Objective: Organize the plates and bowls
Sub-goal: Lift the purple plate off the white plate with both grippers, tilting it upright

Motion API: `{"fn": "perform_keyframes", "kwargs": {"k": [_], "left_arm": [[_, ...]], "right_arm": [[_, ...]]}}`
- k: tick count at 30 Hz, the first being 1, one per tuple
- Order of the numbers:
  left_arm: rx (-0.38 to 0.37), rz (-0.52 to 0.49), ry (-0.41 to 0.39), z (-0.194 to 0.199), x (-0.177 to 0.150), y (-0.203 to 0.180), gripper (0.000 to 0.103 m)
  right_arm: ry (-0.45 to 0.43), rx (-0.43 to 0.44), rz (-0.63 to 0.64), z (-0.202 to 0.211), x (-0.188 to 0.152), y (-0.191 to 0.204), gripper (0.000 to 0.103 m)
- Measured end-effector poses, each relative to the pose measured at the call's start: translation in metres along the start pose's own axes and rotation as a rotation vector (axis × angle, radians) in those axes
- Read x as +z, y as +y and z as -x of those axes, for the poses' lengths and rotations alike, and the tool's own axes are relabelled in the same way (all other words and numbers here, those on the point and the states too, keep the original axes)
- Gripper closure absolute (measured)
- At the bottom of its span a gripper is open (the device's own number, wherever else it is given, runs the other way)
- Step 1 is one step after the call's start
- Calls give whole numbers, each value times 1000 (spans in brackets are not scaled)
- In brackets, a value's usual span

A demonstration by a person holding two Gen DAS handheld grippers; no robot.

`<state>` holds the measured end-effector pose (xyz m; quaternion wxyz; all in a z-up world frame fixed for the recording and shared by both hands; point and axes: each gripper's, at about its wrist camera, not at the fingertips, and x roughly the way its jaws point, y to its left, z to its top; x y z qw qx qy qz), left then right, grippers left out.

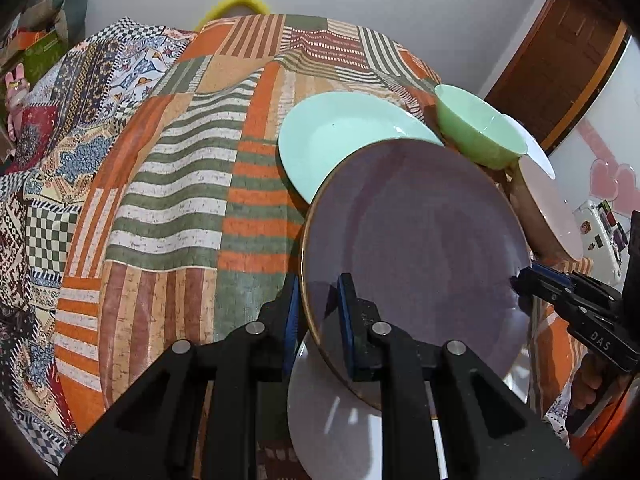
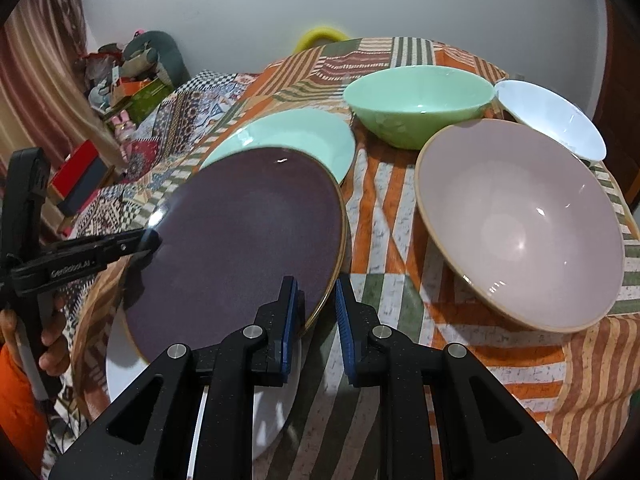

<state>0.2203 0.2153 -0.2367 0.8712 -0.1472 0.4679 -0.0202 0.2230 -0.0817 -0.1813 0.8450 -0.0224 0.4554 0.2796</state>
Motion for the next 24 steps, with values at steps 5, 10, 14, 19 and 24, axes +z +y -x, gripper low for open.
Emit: {"fn": "perform_keyframes", "kwargs": {"k": [5, 10, 14, 19, 24], "left_arm": [[-20, 10, 2, -5, 0, 3, 85], [-37, 18, -3, -6, 2, 6, 85], [-44, 35, 12, -5, -1, 5, 85], [-23, 15, 22, 2, -10, -9, 85], [-34, 20, 4, 17, -13, -19, 85]], "right_arm": [[14, 19, -26, -11, 7, -4, 85], [8, 19, -22, -16, 5, 2, 85], [-8, 28, -49, -11, 3, 1, 87], [-17, 22, -73, -4, 1, -3, 87], [-38, 29, -83, 9, -2, -6, 87]]}}
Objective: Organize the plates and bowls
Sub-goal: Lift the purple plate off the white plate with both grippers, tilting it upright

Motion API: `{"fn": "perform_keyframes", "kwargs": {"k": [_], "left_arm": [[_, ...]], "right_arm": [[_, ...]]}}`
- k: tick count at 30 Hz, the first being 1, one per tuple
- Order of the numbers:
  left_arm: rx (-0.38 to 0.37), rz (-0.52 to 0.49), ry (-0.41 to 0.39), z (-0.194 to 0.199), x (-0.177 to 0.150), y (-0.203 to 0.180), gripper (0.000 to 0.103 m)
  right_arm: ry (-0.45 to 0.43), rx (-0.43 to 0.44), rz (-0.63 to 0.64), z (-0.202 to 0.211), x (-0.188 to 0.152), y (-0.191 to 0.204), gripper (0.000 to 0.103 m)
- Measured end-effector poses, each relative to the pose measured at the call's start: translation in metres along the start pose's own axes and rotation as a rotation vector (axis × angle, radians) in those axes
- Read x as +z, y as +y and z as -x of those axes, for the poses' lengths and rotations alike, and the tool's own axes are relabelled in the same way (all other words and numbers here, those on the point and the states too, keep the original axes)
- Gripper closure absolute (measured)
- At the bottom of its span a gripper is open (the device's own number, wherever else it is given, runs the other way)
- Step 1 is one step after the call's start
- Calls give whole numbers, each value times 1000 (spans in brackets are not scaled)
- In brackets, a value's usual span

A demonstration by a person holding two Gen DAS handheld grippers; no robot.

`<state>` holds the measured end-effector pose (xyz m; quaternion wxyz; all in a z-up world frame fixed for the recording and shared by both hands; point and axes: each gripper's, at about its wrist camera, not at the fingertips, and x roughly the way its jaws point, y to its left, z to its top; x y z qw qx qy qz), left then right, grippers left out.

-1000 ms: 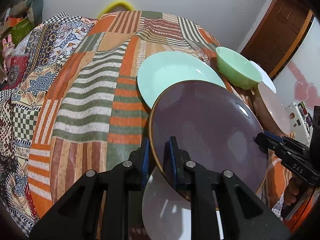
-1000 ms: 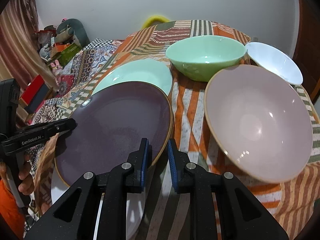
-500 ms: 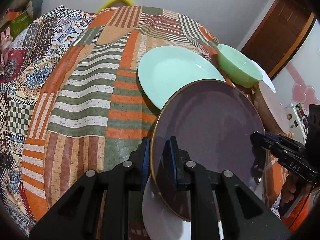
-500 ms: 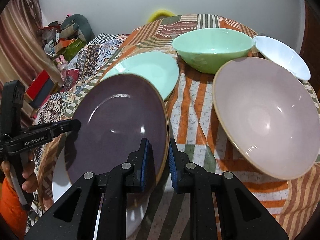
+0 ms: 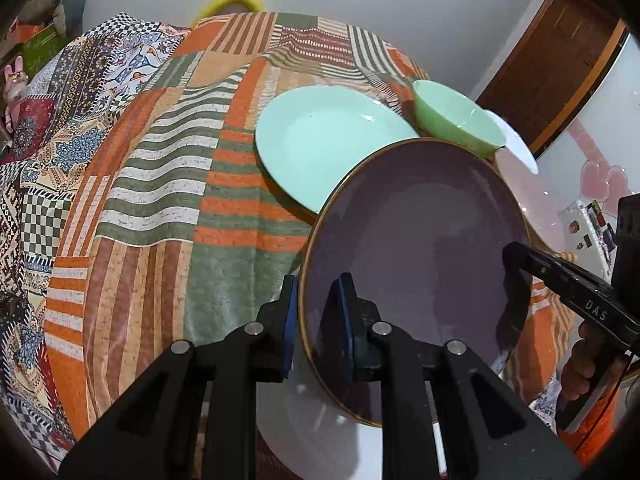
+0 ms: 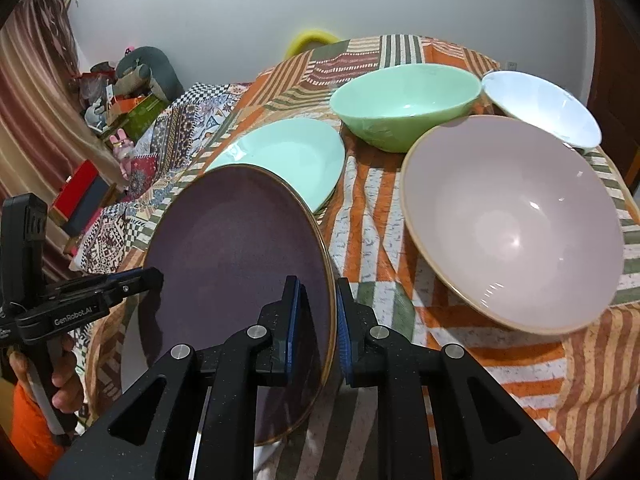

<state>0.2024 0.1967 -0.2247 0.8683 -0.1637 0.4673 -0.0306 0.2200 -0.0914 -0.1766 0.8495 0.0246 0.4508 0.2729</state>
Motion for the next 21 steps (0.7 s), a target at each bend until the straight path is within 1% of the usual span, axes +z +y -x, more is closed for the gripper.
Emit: {"fn": "perform_keyframes", "kwargs": {"k": [4, 7, 12, 21], "left_arm": [[6, -15, -27, 17, -2, -14, 85], [-3, -16, -48, 31, -3, -24, 85], [-6, -44, -83, 55, -8, -45, 85], [-35, -86, -98, 80, -20, -87, 85]], "right_arm": [[-17, 1, 0, 11, 0, 0, 87], [-32, 14, -11, 21, -1, -3, 87], [-53, 18, -24, 39, -5, -6, 86], [-97, 9, -45, 71, -16, -18, 86]]}}
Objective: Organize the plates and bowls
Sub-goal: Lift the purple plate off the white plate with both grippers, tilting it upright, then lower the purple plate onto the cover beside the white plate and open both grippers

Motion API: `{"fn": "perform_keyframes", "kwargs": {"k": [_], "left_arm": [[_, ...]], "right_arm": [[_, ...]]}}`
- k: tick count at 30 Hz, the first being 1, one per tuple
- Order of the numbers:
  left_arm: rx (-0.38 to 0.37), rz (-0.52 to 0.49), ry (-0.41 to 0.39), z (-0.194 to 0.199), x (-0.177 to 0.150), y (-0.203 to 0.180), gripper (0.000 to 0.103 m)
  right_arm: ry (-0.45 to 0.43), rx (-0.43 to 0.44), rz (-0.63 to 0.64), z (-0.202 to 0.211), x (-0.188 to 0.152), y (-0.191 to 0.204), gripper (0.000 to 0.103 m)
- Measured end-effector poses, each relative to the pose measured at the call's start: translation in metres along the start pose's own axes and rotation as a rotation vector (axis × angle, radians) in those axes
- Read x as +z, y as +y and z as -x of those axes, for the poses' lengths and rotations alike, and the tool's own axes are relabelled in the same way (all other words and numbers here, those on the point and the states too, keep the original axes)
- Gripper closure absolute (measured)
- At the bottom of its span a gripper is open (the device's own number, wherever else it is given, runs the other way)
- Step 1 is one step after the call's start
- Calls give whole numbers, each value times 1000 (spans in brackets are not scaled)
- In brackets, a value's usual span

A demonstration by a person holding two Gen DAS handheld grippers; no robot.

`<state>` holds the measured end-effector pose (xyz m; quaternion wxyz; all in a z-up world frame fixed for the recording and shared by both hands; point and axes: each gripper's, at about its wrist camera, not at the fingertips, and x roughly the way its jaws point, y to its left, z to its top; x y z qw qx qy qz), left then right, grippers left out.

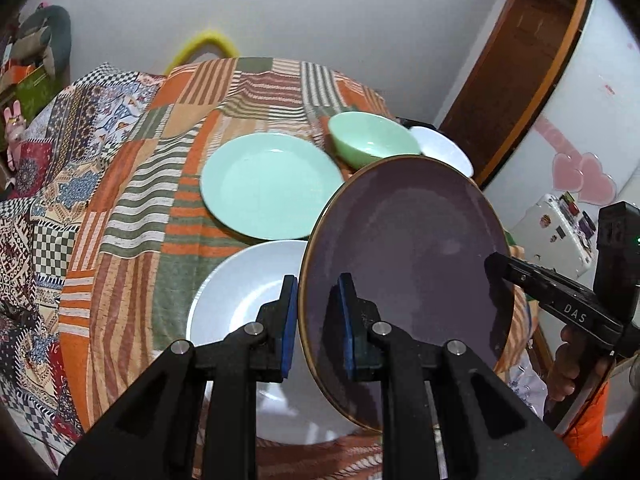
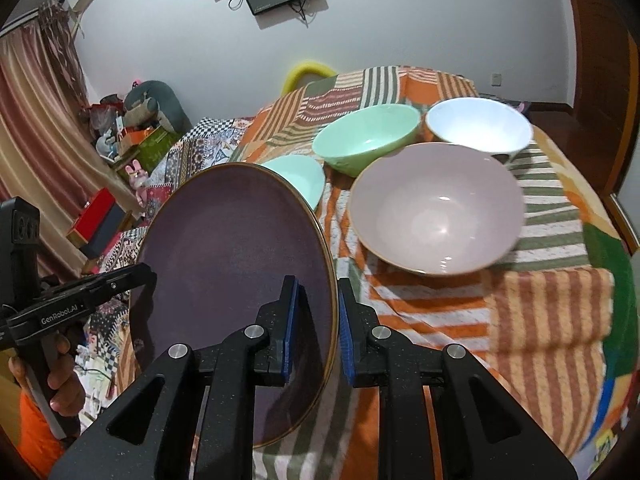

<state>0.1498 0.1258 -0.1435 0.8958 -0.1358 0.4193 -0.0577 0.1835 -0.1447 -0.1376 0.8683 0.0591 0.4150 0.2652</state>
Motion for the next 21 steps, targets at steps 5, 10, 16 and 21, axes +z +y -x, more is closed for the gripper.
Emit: {"fn": "perform_keyframes", "kwargs": {"k": [5, 10, 16, 21], "left_arm": [[-3, -56, 1, 2, -5, -26, 85], [-11, -82, 34, -10, -13, -48, 85], [-28, -100, 94, -32, -21, -67, 85], [-40, -108, 140, -52, -27, -80, 85]], "right_arm": [[-13, -17, -16, 15, -8, -14, 85], [-17, -43, -33, 26, -20, -31, 84], [-3, -68, -69, 31, -33, -51, 84], [12, -85, -102, 33, -43, -68, 84]]}}
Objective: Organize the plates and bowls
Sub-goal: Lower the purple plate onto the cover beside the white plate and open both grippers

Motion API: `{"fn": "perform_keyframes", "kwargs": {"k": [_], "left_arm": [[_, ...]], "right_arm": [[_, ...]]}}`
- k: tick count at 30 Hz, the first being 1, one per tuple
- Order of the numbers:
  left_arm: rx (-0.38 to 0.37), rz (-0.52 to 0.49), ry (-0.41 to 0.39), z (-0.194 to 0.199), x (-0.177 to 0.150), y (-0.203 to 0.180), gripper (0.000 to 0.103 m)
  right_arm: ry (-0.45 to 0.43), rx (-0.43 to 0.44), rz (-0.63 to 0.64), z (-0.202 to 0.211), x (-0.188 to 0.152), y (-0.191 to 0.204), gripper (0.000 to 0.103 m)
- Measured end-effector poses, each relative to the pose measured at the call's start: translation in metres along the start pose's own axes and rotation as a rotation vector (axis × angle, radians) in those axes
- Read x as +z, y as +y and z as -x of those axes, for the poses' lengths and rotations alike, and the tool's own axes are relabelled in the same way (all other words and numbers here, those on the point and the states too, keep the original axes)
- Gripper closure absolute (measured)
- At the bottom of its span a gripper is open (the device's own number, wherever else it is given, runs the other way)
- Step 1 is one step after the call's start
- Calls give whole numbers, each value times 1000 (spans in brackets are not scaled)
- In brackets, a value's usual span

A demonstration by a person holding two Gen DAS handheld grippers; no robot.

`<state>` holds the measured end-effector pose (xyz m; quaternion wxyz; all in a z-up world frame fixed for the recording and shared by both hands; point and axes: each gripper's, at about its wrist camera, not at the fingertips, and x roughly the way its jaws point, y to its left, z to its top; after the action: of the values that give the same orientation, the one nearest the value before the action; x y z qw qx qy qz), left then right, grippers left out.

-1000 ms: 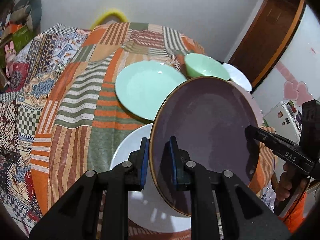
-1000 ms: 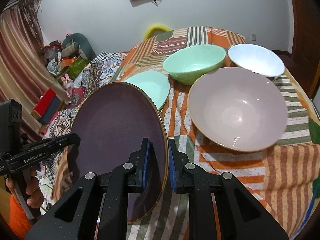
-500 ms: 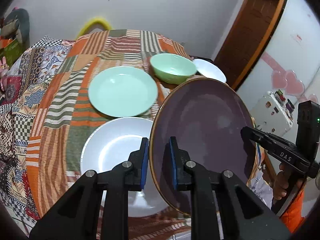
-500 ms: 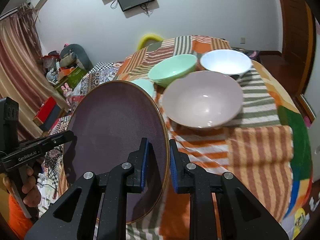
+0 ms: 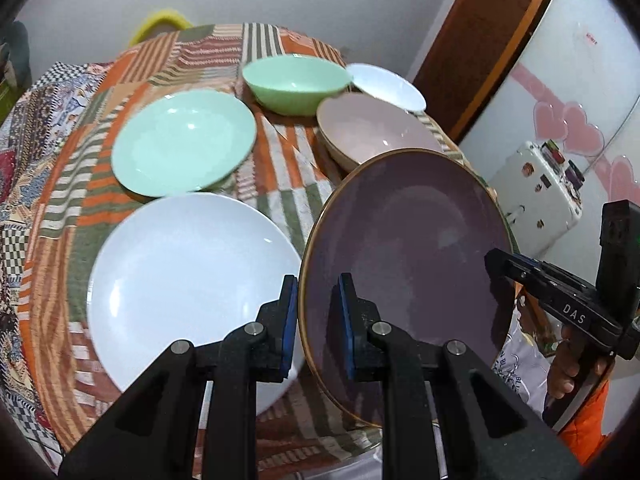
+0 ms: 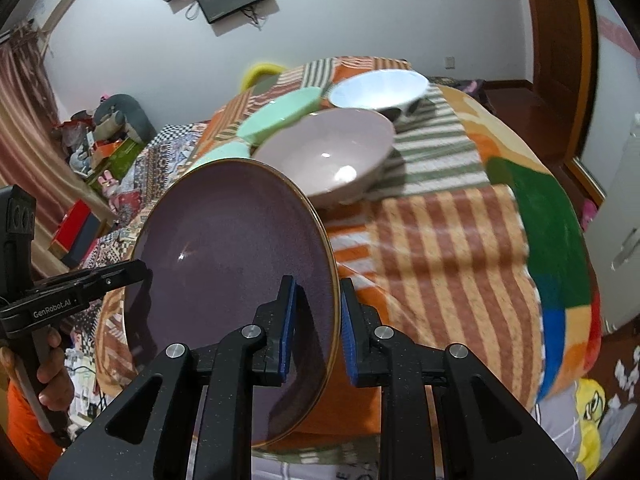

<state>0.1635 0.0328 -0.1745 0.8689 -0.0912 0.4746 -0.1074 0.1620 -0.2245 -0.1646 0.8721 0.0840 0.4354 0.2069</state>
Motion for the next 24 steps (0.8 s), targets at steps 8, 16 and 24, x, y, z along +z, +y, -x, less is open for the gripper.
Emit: {"fn": "perform_keyframes", "kwargs": {"k": [8, 16, 24], "left_arm": [[8, -9, 77, -35, -1, -12, 85], [51, -27, 129, -64, 2, -19, 85], [68, -31, 143, -78, 11, -20, 85]], "right_arm": [[43, -20, -53, -8, -14, -27, 84], [80, -40, -75, -17, -24, -40, 84], [97, -45, -91, -23, -22, -48, 84]]}}
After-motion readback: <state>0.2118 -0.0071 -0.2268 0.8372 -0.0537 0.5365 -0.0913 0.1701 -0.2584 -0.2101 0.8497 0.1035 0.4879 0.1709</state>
